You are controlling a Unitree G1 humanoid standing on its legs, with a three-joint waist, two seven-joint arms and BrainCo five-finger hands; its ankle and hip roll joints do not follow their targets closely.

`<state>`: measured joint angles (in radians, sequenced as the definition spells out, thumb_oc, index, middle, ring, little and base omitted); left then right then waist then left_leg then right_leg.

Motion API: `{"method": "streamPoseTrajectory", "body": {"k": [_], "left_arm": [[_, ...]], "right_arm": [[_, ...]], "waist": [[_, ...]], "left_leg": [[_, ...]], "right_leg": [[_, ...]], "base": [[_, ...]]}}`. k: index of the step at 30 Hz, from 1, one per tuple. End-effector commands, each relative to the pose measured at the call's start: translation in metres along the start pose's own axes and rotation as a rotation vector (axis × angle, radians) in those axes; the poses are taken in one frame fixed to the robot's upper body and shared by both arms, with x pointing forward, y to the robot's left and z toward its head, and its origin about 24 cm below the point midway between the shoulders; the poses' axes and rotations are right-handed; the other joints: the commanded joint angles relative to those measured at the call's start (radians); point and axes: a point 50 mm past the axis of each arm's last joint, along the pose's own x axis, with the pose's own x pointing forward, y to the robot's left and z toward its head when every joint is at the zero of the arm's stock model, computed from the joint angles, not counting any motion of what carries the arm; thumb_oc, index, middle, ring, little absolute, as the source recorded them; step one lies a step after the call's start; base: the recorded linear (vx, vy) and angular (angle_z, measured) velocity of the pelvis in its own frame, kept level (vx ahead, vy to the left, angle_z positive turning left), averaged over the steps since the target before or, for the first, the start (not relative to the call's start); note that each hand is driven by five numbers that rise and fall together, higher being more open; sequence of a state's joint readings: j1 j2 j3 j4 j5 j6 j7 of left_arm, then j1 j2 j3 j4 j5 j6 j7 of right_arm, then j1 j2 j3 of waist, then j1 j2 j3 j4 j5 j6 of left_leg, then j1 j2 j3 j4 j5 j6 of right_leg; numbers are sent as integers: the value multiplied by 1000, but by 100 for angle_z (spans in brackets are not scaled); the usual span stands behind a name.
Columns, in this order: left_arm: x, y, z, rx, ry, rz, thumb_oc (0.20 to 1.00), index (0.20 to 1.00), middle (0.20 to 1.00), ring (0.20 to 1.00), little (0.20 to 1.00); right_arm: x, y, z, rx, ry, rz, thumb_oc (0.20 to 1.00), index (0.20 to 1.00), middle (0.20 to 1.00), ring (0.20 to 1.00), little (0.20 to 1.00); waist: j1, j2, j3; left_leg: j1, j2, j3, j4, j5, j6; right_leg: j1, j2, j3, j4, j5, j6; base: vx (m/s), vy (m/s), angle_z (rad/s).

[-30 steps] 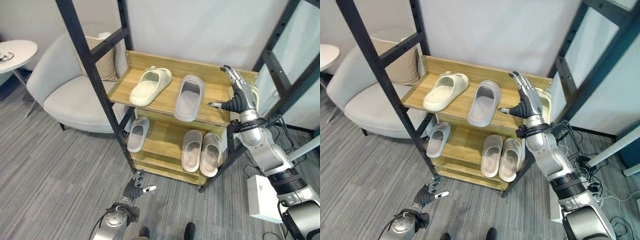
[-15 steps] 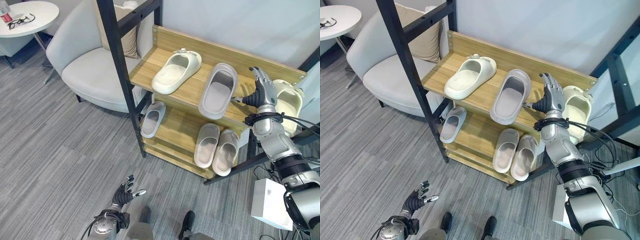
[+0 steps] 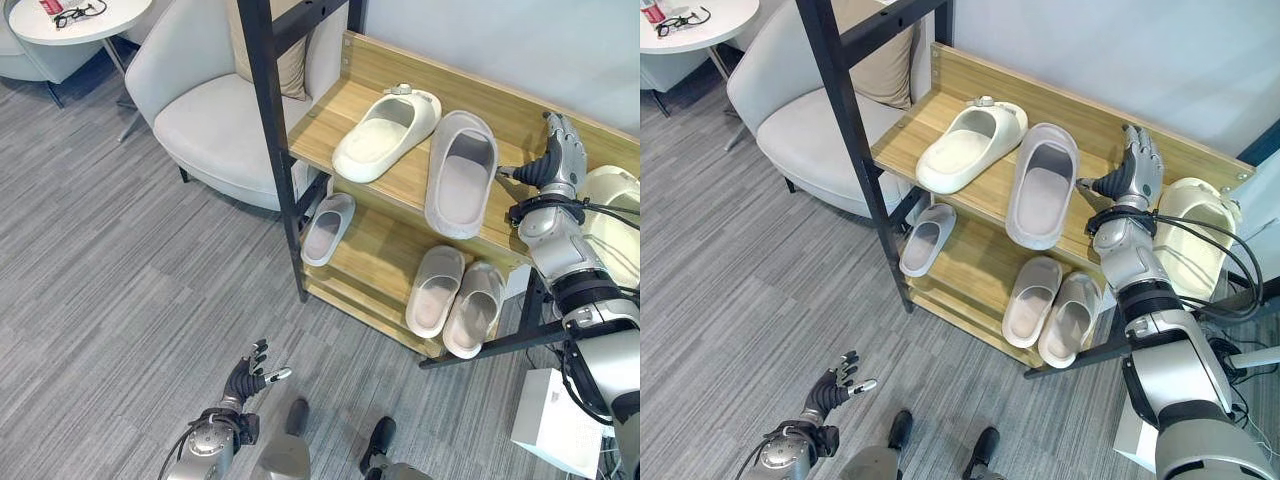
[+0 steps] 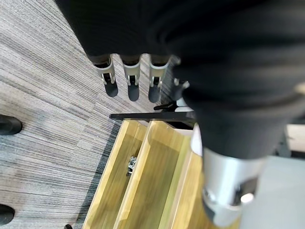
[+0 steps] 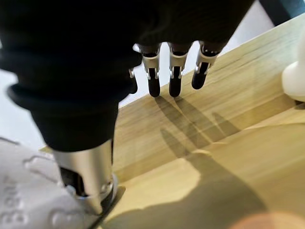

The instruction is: Arrange the slippers neatly on the shoe rack.

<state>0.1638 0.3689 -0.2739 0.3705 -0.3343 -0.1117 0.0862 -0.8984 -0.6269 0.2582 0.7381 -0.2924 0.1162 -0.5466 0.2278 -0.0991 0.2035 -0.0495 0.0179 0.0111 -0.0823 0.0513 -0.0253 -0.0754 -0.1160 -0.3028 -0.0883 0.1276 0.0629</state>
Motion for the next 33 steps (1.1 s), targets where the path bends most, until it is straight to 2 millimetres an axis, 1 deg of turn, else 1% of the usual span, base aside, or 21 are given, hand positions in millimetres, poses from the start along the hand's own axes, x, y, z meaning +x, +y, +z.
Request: {"method": "streamPoseTrajectory", "body": {"k": [1, 3, 4, 5, 6, 7, 10, 13, 16, 20, 24, 25, 26, 30, 31, 32, 33], "left_arm": [[6, -4, 21, 24, -103, -23, 1000, 1000, 1000, 1000, 1000], [6, -5, 21, 27, -103, -24, 1000, 1000, 1000, 1000, 1000], [6, -6, 23, 34, -109, -30, 1000, 1000, 1000, 1000, 1000], [6, -6, 23, 37, -110, -35, 1000, 1000, 1000, 1000, 1000], [6, -8, 25, 40, -118, -40, 1000, 1000, 1000, 1000, 1000], [6, -8, 24, 41, -117, -40, 1000, 1000, 1000, 1000, 1000], [6, -11, 25, 44, -122, -47, 1000, 1000, 1000, 1000, 1000], [5, -14, 24, 45, -118, -59, 1000, 1000, 1000, 1000, 1000], [4, -14, 22, 45, -111, -60, 1000, 1000, 1000, 1000, 1000], [2, -11, 19, 47, -104, -51, 1000, 1000, 1000, 1000, 1000], [1, -8, 18, 48, -100, -48, 1000, 1000, 1000, 1000, 1000], [1, -8, 18, 48, -101, -48, 1000, 1000, 1000, 1000, 1000], [0, -5, 17, 46, -97, -42, 1000, 1000, 1000, 1000, 1000], [-2, 1, 17, 43, -96, -28, 1000, 1000, 1000, 1000, 1000], [-1, 2, 17, 41, -96, -26, 1000, 1000, 1000, 1000, 1000], [0, 2, 17, 40, -95, -26, 1000, 1000, 1000, 1000, 1000], [0, 2, 17, 42, -95, -25, 1000, 1000, 1000, 1000, 1000]], "right_arm": [[14, -41, 36, 18, -177, -203, 1000, 1000, 1000, 1000, 1000], [10, -43, 39, 24, -196, -216, 1000, 1000, 1000, 1000, 1000], [3, -46, 47, 46, -250, -239, 1000, 1000, 1000, 1000, 1000], [-2, -48, 50, 55, -274, -243, 1000, 1000, 1000, 1000, 1000], [-13, -50, 66, 96, -362, -248, 1000, 1000, 1000, 1000, 1000], [-14, -50, 66, 96, -361, -247, 1000, 1000, 1000, 1000, 1000], [-23, -46, 77, 117, -423, -217, 1000, 1000, 1000, 1000, 1000], [-31, -39, 85, 128, -463, -171, 1000, 1000, 1000, 1000, 1000], [-34, -30, 84, 112, -466, -125, 1000, 1000, 1000, 1000, 1000], [-29, -21, 78, 82, -433, -83, 1000, 1000, 1000, 1000, 1000], [-16, -15, 70, 31, -371, -62, 1000, 1000, 1000, 1000, 1000], [-16, -15, 71, 32, -372, -63, 1000, 1000, 1000, 1000, 1000], [-11, -13, 64, 15, -330, -59, 1000, 1000, 1000, 1000, 1000], [7, -14, 54, -50, -253, -64, 1000, 1000, 1000, 1000, 1000], [15, -18, 49, -65, -215, -73, 435, 435, 435, 435, 435], [17, -18, 45, -73, -197, -74, 200, 200, 200, 200, 200], [21, -21, 42, -76, -174, -82, 200, 200, 200, 200, 200]], "waist": [[12, -17, -20], [9, -16, -23], [-1, -13, -29], [-5, -13, -33], [-17, -10, -39], [-17, -10, -40], [-24, -10, -44], [-27, -13, -45], [-26, -17, -44], [-12, -28, -38], [9, -38, -27], [8, -38, -26], [18, -42, -21], [43, -51, -9], [52, -53, -5], [56, -52, -3], [61, -52, 0]], "left_leg": [[-16, -11, -37, 18, -77, 16], [-9, -10, -34, 15, -78, 16], [4, -6, -29, 9, -78, 14], [10, -5, -26, 8, -79, 12], [22, 1, -18, 6, -81, 10], [23, 1, -18, 6, -81, 10], [33, 6, -14, 4, -82, 8], [37, 10, -13, 3, -82, 6], [42, 11, -14, 2, -84, 6], [38, 10, -21, 2, -84, 7], [23, 5, -28, 4, -82, 8], [23, 5, -28, 4, -82, 8], [16, 3, -32, 6, -81, 9], [-3, -3, -43, 16, -83, 12], [-13, -6, -52, 23, -84, 13], [-18, -8, -55, 26, -84, 13], [-26, -9, -57, 28, -83, 13]], "right_leg": [[135, -76, 7, 1, -120, 114], [137, -75, 9, 1, -123, 112], [139, -73, 15, 1, -127, 110], [141, -71, 18, 1, -130, 108], [143, -68, 26, 1, -136, 103], [144, -68, 26, 1, -136, 103], [147, -64, 31, 1, -140, 99], [147, -61, 35, 1, -141, 97], [148, -59, 34, 1, -141, 95], [148, -59, 26, 1, -136, 97], [143, -63, 14, 1, -128, 102], [142, -64, 14, 1, -128, 102], [140, -65, 9, 1, -125, 105], [137, -73, -5, 1, -115, 112], [136, -77, -11, 1, -112, 114], [135, -78, -14, 1, -111, 115], [134, -80, -20, 1, -109, 117]], "base": [[0, 0, 0], [5, -9, -2], [13, -25, -5], [16, -48, -7], [11, -35, -8], [12, -33, -9], [0, -17, -12], [-4, -9, -3], [0, 0, 0], [0, 0, 0], [-2, 3, 2], [1, 5, 6], [6, 7, 6], [18, 26, 12], [21, 30, 10], [8, 29, 7], [2, 19, 9]]}}
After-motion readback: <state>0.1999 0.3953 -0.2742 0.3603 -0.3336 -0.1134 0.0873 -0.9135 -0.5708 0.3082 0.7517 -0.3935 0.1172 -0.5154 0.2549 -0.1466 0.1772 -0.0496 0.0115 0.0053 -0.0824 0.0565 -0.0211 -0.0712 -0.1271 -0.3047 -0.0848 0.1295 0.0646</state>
